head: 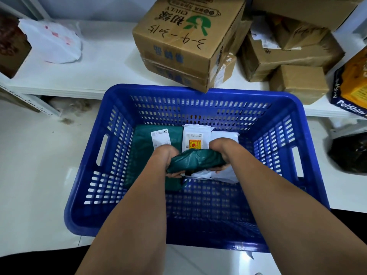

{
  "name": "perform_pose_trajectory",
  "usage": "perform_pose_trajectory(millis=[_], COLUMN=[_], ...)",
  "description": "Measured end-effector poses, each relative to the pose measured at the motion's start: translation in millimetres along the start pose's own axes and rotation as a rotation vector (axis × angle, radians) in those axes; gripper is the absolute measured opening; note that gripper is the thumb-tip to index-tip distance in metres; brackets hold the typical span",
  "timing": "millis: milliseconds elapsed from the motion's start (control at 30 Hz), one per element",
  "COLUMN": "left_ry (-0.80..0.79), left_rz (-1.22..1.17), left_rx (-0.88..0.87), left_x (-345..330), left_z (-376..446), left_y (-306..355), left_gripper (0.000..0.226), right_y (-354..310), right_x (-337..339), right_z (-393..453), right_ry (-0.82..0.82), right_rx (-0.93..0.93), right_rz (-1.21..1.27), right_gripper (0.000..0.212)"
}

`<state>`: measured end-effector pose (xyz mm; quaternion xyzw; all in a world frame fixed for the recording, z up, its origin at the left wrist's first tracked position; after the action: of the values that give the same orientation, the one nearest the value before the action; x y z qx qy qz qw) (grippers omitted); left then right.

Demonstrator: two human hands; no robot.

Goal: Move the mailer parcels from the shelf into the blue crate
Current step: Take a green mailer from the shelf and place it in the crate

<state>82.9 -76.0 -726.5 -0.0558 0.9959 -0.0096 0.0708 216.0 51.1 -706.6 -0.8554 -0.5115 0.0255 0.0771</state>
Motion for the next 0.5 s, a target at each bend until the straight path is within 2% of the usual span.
perform_pose_trajectory(millis=[200, 300, 333, 367, 433, 467, 500], left_ry=[-0.016, -0.063, -0.090, -0.096, -0.017, -0.017, -0.083], left_rz=[-0.038, -0.321, -0.414, -0.430, -0.272, -0.223, -0.204], left_rx=[-0.044, -0.133, -0.222, -0.333, -0.549, -0.674, -0.792], left_x=[4.6, 4.1, 9.1, 16.9, 36.4, 42.4, 44.1], left_z=[-7.6, -17.0, -18.4, -23.1, -37.6, -49.5, -59.2], left_y=[1.5, -3.0, -2.7, -2.5, -8.2, -10.3, -13.1], left_gripper=[0.036, 0.031, 0.036, 0.051, 0.090, 0.099, 0.101], right_y=[0.3, 4.4, 5.6, 5.2, 5.2, 3.6, 1.6], right_x=[-0.8, -0.4, 0.6, 1.8, 2.6, 3.4, 3.6], right_z=[13.8, 8.6, 6.1, 2.2, -9.7, -16.4, -23.0], right_ry=[-0.147, -0.204, -0.218, -0.234, -0.283, -0.310, -0.336], right_rx=[-0.212, -0.257, -0.263, -0.268, -0.283, -0.292, -0.304], right_rz=[-0.160, -0.124, -0.097, -0.077, -0.018, -0.001, 0.001], right_gripper=[0.028, 0.028, 0.030, 0.031, 0.027, 0.025, 0.024])
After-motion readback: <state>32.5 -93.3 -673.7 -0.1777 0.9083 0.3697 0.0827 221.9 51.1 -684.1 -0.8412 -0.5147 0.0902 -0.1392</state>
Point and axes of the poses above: each hand's wrist, its own z-axis towards the middle knuckle, its own x-axis out of the back of the hand, y = z × x, the point moved 6 cm from there along z, towards the middle knuckle, and after that the axes turned 10 degrees about -y, right-handed, at the moved point
